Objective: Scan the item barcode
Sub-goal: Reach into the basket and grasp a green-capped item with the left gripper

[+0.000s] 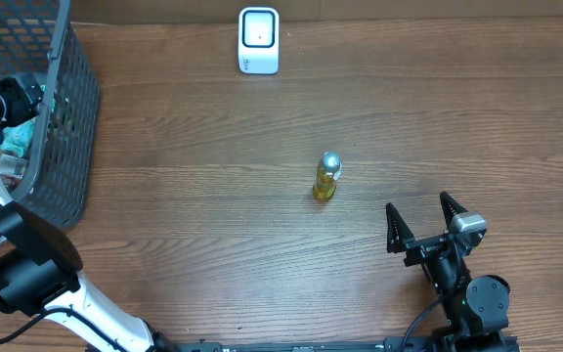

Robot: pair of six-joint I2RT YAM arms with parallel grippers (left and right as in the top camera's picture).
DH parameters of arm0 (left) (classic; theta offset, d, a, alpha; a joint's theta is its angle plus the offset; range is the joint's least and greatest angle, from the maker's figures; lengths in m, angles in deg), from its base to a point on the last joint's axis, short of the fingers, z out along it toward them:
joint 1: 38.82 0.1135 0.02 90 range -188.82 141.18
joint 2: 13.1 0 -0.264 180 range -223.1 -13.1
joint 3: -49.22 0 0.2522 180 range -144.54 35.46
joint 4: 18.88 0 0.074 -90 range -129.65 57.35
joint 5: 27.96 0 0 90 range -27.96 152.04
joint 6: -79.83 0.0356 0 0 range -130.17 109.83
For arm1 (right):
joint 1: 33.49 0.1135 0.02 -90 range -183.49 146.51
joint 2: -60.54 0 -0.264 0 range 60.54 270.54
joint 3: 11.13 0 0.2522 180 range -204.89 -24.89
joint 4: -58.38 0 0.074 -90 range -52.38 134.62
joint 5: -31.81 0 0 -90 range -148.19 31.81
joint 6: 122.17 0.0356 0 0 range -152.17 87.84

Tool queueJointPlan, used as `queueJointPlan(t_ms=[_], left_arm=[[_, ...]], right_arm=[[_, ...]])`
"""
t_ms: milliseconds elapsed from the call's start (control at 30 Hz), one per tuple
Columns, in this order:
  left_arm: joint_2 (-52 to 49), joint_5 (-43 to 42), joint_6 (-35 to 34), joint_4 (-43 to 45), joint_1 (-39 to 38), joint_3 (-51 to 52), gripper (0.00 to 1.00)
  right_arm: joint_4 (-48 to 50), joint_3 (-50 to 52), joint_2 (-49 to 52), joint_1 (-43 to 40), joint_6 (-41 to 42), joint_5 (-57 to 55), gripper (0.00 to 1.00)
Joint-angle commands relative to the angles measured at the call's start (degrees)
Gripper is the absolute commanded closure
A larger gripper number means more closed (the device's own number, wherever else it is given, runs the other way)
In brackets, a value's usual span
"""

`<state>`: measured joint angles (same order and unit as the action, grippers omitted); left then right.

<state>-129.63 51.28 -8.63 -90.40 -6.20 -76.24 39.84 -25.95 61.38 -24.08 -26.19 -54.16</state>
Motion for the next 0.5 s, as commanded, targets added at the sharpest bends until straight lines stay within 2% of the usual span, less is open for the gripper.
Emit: queueJointPlan(t_ms=[0, 467], left_arm=[[-0.37, -3.96, 1.92, 3.48, -0.02, 3.63, 0.00], [-0.39, -5.62, 1.90, 15.65, -0.11, 13.70, 0.00]], right_arm=[[0.17, 0.59, -0.68, -0.17, -0.20, -0.52, 0.00], [0.17, 0.59, -0.68, -0.17, -0.20, -0.52, 0.00]])
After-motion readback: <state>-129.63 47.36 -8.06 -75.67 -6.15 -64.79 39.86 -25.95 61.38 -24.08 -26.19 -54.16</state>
